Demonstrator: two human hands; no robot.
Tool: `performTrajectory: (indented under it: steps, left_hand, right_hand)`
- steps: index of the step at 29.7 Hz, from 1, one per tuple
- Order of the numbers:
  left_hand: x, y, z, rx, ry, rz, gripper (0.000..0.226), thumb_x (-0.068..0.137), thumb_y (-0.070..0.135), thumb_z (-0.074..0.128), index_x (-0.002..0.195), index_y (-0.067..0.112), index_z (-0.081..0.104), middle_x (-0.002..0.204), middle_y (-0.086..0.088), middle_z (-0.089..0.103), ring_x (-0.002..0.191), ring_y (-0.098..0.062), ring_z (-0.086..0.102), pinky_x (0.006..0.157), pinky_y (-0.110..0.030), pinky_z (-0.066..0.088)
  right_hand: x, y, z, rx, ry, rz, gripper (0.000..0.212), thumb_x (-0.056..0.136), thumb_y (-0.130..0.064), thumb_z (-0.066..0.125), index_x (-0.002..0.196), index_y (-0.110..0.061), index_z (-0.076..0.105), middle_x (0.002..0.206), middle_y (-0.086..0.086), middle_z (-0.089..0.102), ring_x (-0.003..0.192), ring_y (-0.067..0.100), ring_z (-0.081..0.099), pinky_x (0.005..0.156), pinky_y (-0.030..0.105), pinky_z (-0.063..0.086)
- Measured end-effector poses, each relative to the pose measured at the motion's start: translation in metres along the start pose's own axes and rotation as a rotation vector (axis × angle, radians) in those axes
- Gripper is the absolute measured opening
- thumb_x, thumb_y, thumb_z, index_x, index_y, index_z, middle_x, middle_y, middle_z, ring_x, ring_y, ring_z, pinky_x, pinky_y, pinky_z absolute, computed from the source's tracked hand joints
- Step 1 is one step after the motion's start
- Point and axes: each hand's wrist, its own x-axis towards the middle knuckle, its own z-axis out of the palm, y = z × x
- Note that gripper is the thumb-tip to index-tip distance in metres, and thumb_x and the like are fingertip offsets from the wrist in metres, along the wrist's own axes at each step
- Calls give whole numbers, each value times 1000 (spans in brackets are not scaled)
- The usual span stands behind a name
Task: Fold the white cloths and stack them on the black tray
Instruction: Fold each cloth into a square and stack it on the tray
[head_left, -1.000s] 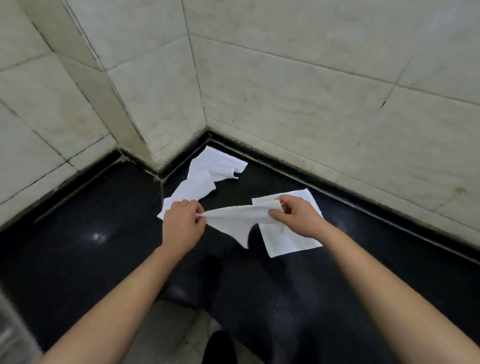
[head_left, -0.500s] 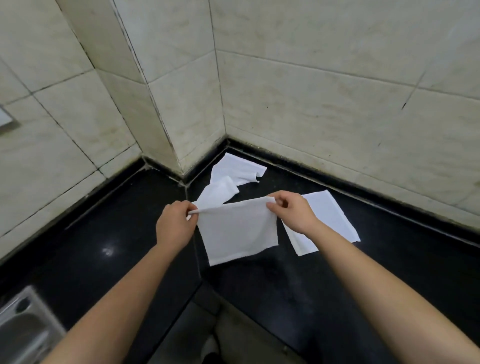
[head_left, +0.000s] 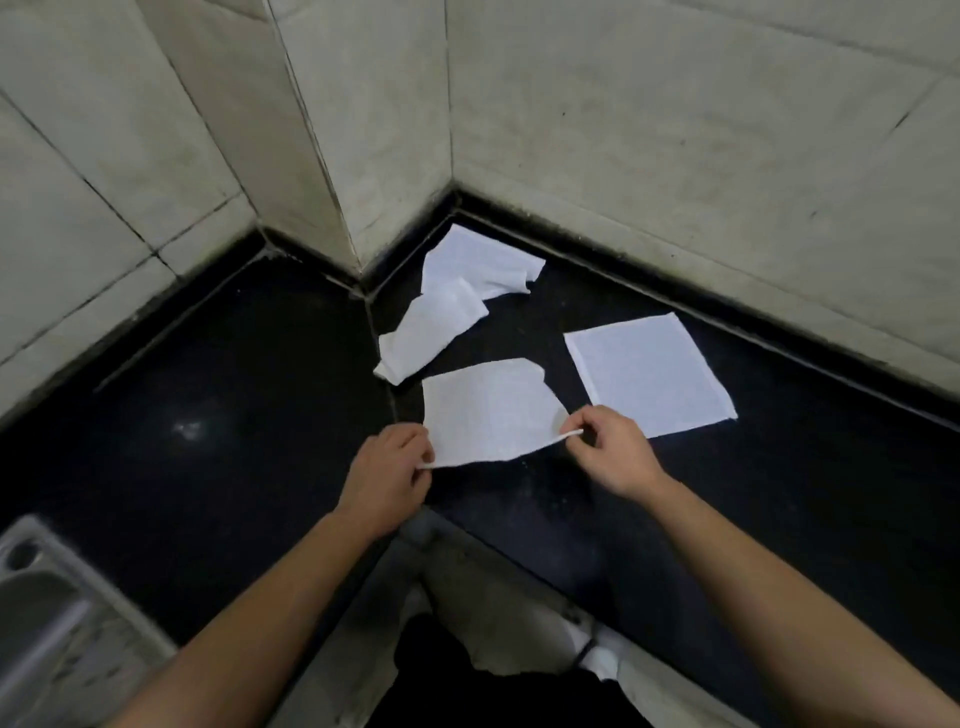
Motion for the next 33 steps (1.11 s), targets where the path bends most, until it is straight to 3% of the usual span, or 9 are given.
performTrajectory:
  steps: [5,9,13,17,20,22,25,30,33]
  left_hand:
    - [-56,-3,52,1,-376,-21,10,81,20,68,91,19,64,145,-6,51,138,-25,43,97,-42,46]
    - [-77,4,67,-31,-408,-66,8,87,21,63,94,19,63,153,-4,41,142,-25,38,104,-43,43]
    - [-74,7,62,-30,-442,-91,10,90,26,58,99,22,61,156,2,36,147,-22,26,111,-42,34]
    - [-57,6,49,-154,-456,-194,4,84,32,60,85,30,57,139,4,55,140,-21,35,107,-45,38]
    - [-39,4,38,-355,-389,-321,8,81,36,62,78,28,60,98,6,65,104,-19,60,86,-40,51]
    - [-24,1,35,-464,-319,-481,3,85,23,68,86,20,68,91,4,66,88,-13,63,79,-33,53]
    - [0,-3,36,-628,-191,-716,8,89,18,70,96,16,71,93,1,70,86,-11,65,76,-26,52]
    - [38,-11,50,-845,1,-947,16,86,13,73,102,14,71,100,-6,70,87,-15,64,83,-30,53]
    - [54,-16,62,-849,70,-1011,19,86,15,74,105,12,71,102,-4,70,94,-15,65,90,-31,53]
  right_hand:
    - [-43,48,39,-370,-322,-165,15,88,-28,57,99,-26,67,100,-5,62,98,18,58,84,33,48]
    - [-62,68,53,-420,-320,-290,16,87,-28,56,94,-20,68,103,-1,60,97,23,56,83,39,51]
    - [-57,69,51,-443,-355,-315,20,87,-34,54,93,-20,67,101,-2,58,97,21,54,86,37,49]
    - [-43,63,37,-282,-420,-143,10,84,-39,57,87,-32,64,92,-13,58,90,11,57,84,34,50]
    - [-29,59,29,-9,-301,76,6,86,-34,69,83,-29,68,86,-10,67,80,7,62,74,26,52]
    - [-17,56,27,182,-223,187,10,88,-31,72,81,-25,69,82,-8,69,77,6,63,69,15,49]
    - [2,49,29,375,-138,280,11,89,-31,73,82,-24,68,84,-5,68,78,5,61,67,8,44]
    - [40,44,40,485,-37,400,14,89,-31,73,98,-20,73,97,1,75,93,15,70,84,23,54]
    - [60,43,47,456,21,446,16,88,-34,73,98,-21,72,92,-4,73,90,13,68,84,24,53]
